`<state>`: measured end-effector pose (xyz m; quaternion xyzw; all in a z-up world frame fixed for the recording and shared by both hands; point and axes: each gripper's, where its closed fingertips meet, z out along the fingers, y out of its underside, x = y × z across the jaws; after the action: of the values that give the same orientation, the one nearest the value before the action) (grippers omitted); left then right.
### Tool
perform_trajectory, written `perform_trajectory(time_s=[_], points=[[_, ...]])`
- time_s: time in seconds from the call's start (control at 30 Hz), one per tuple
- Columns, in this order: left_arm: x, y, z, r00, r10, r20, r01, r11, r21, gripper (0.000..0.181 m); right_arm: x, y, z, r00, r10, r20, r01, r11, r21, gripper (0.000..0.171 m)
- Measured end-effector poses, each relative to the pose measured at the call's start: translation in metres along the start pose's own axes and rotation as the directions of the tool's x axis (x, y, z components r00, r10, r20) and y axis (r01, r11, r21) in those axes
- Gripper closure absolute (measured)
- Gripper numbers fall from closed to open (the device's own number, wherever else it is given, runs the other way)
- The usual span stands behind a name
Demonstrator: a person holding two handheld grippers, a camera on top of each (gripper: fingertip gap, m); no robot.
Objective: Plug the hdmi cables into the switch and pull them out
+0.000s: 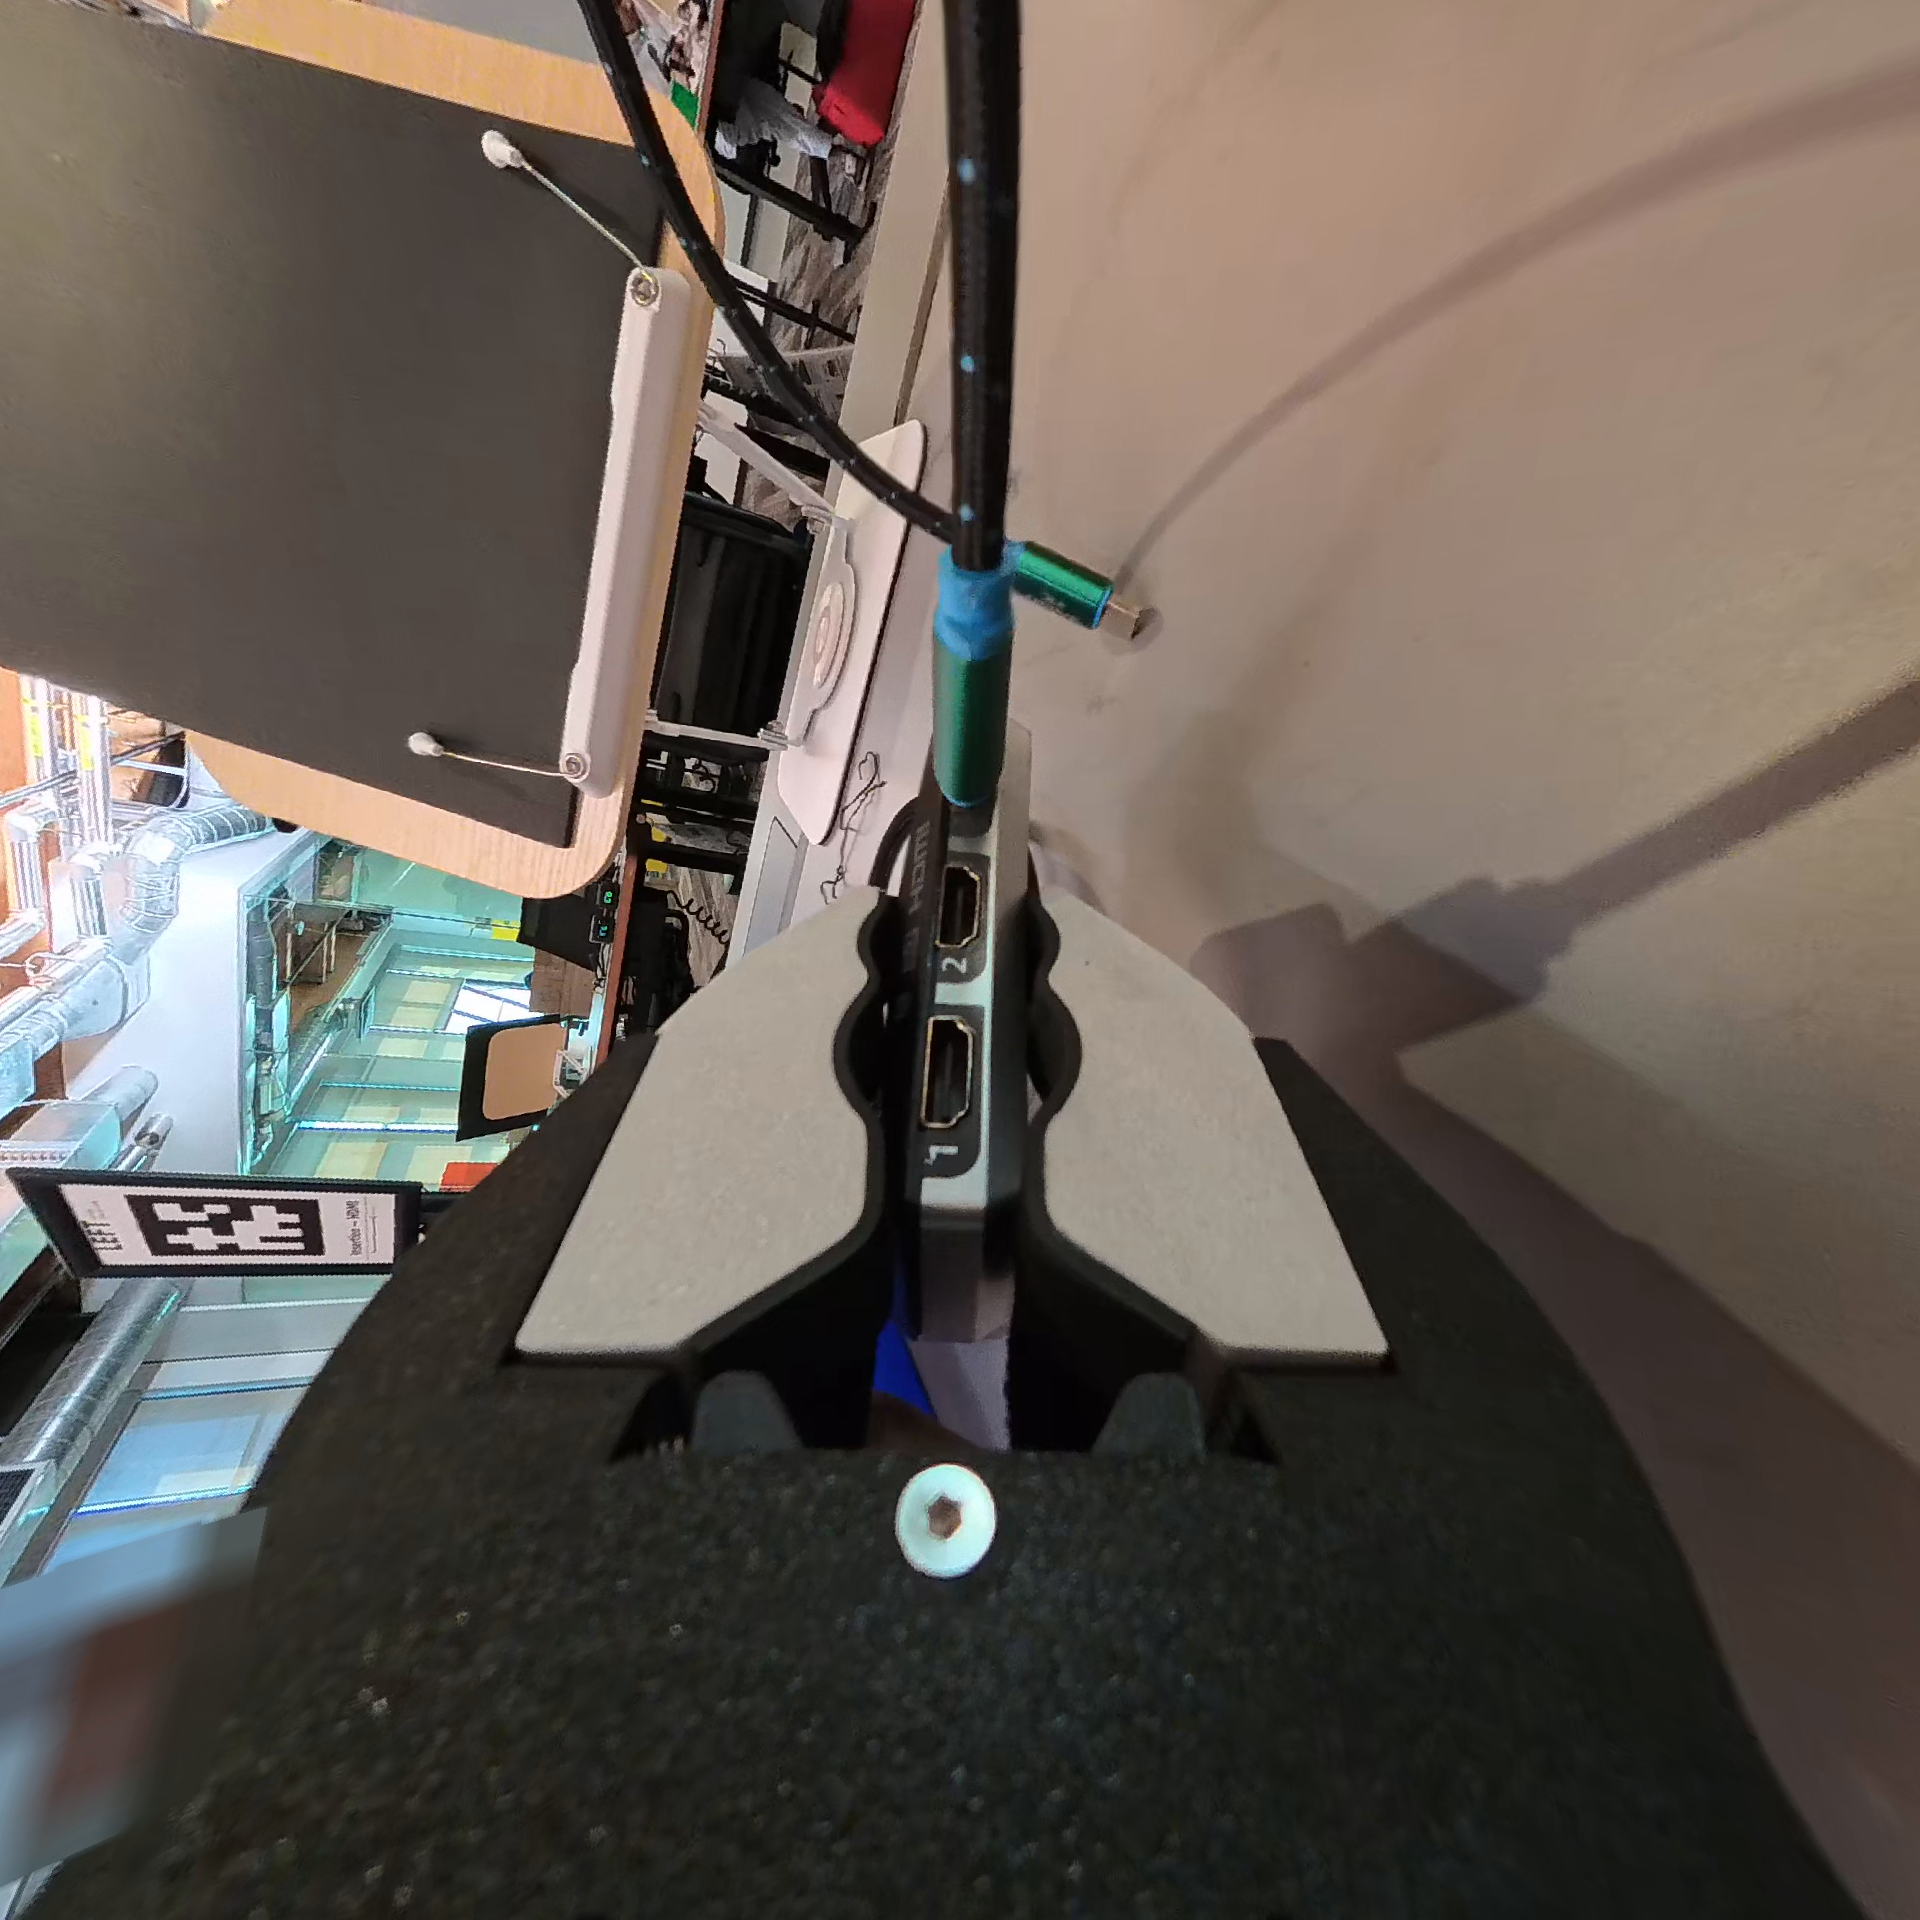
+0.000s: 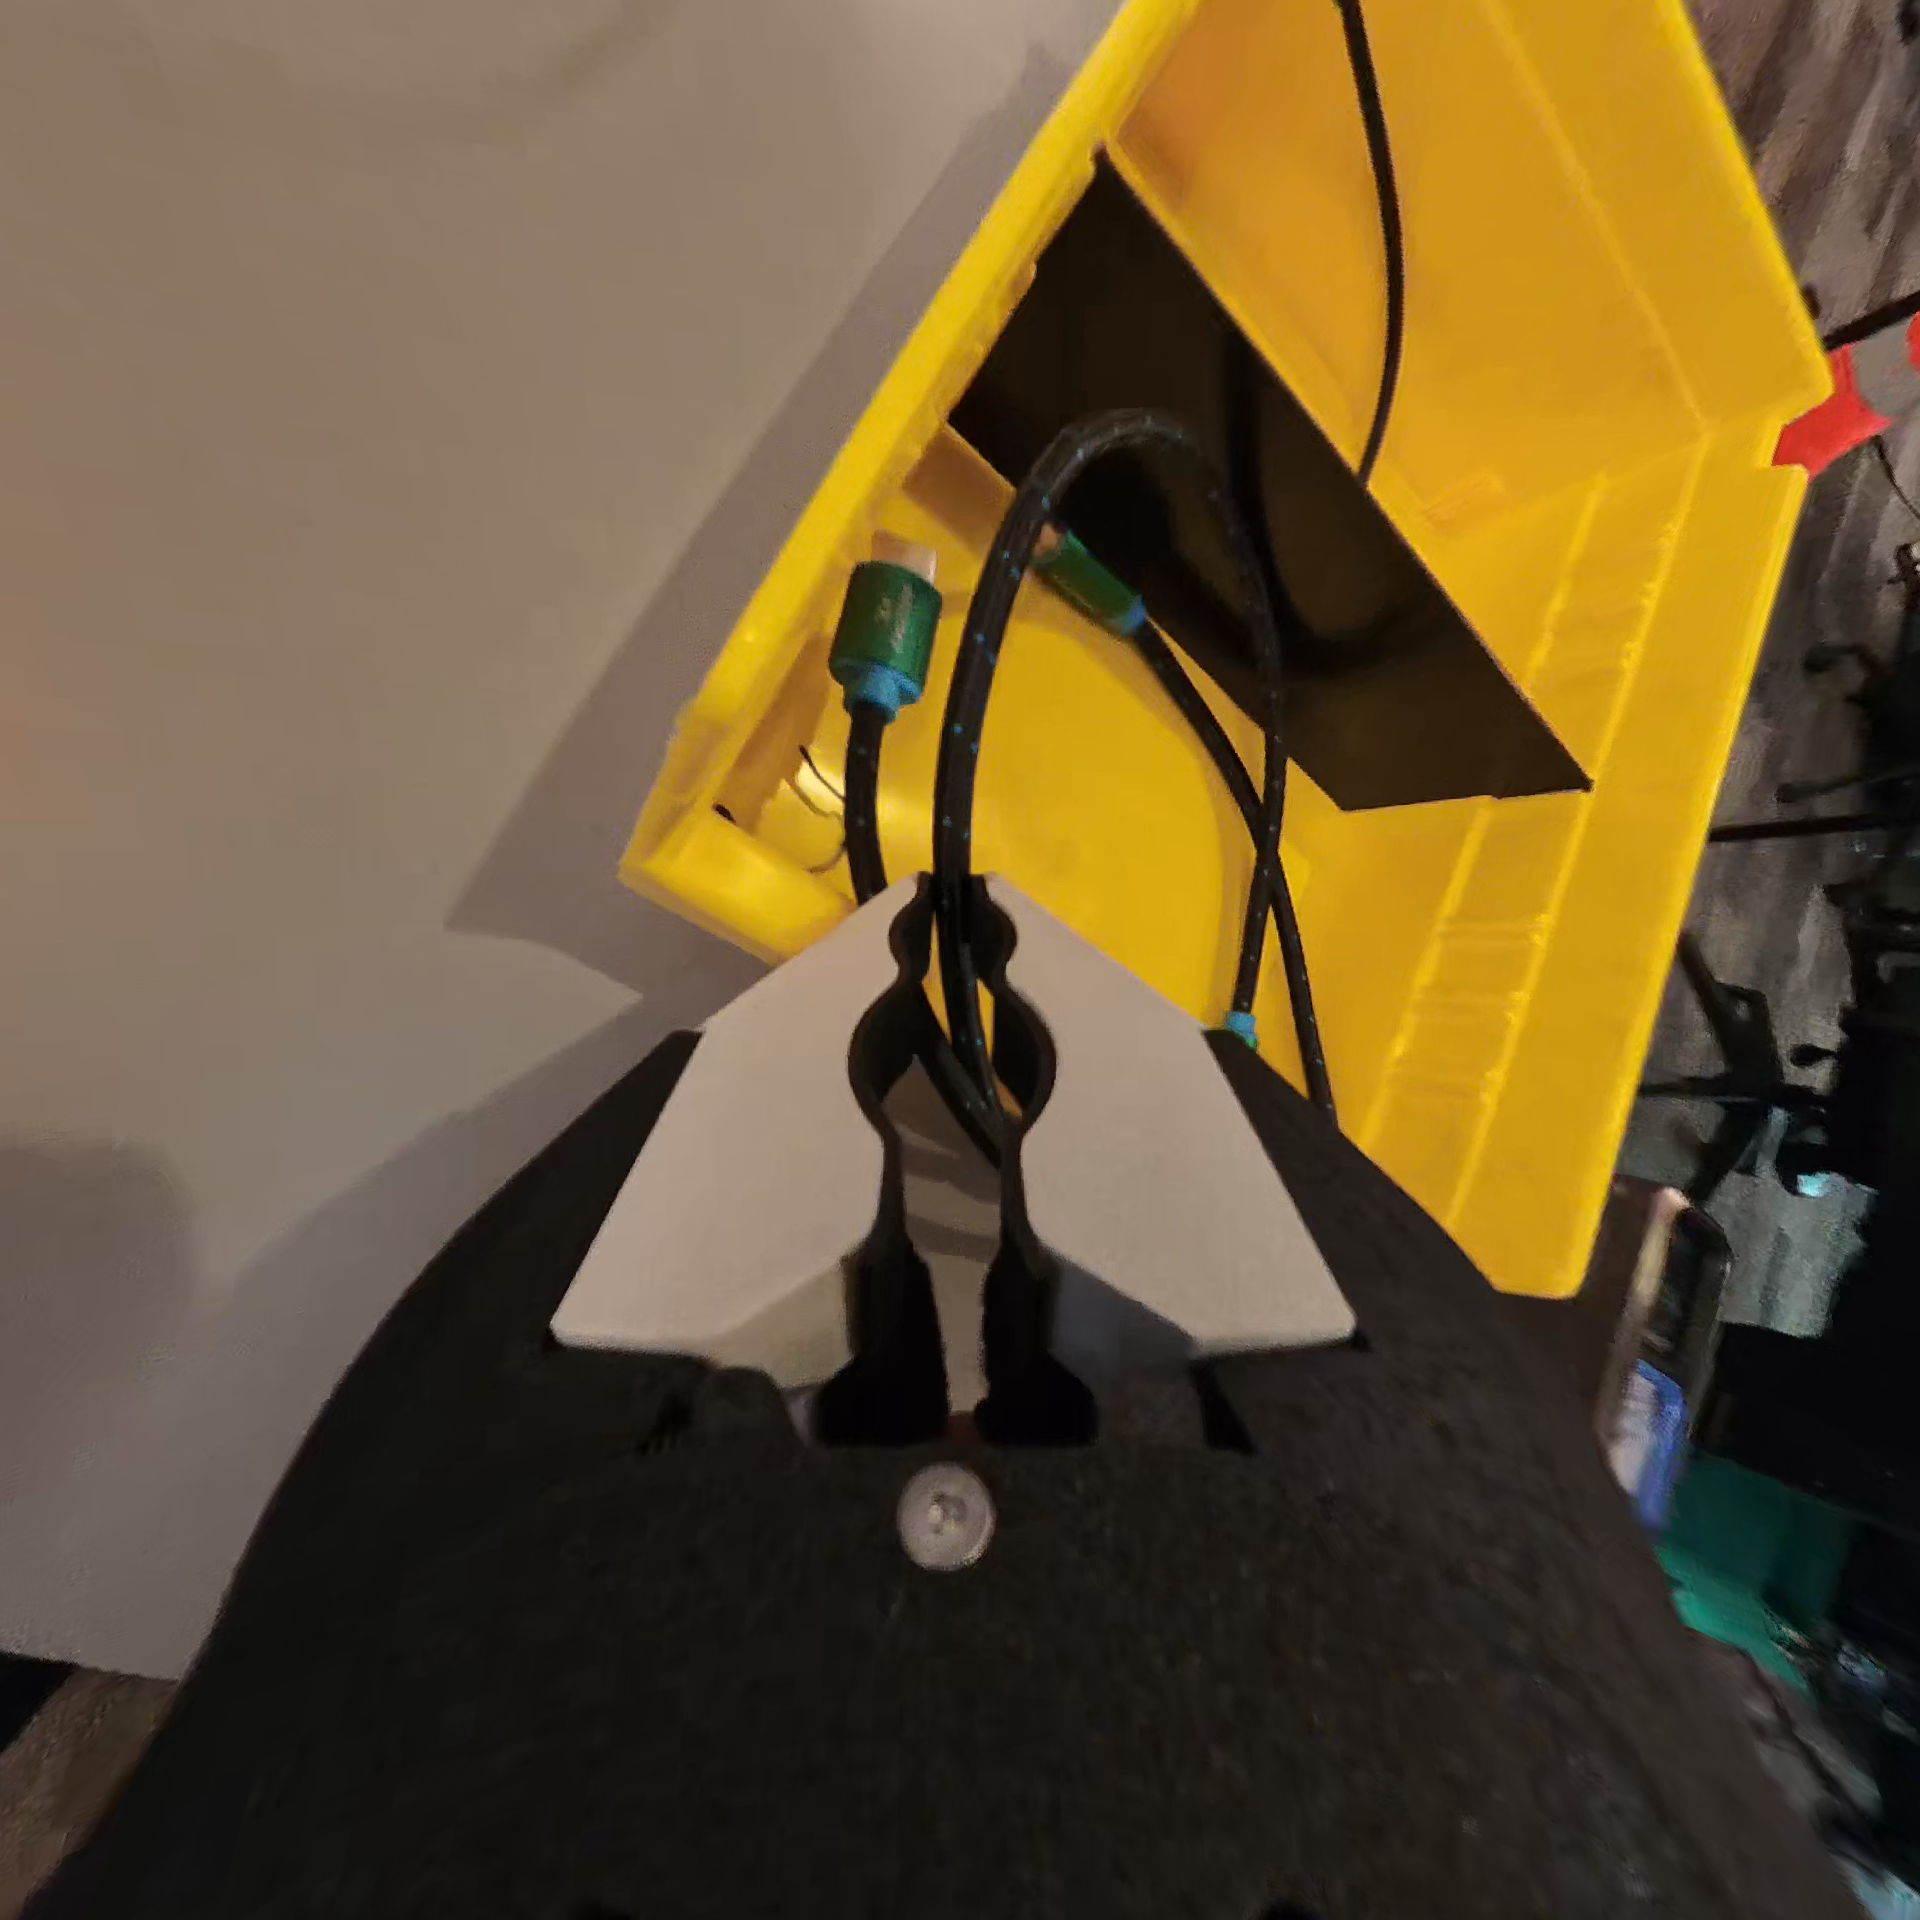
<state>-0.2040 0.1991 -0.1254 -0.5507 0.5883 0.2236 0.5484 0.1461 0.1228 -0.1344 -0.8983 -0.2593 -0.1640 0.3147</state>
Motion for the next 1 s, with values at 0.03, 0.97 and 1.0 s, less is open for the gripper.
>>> perform_trajectory(time_s=[0.03, 0.97, 1.0], points=[[-0.001, 0.0, -0.001, 1.0, -0.006, 0.004, 0.006, 1.0, 0.004, 0.159, -0.001, -0.005, -0.003, 0.999, 0.032, 0.018, -0.032, 0.999, 0.032, 0.158], [0.004, -0.035, -0.022, 0.993, -0.117, 0.023, 0.114, 0.987, 0.112, 0.159, -0.22, -0.213, -0.054, 0.858, 0.156, 0.489, -0.425, 0.751, 0.505, 0.151], [0.004, -0.035, -0.02, 0.993, -0.115, 0.024, 0.111, 0.987, 0.114, 0.158, -0.22, -0.212, -0.053, 0.87, 0.163, 0.465, -0.413, 0.758, 0.506, 0.151]])
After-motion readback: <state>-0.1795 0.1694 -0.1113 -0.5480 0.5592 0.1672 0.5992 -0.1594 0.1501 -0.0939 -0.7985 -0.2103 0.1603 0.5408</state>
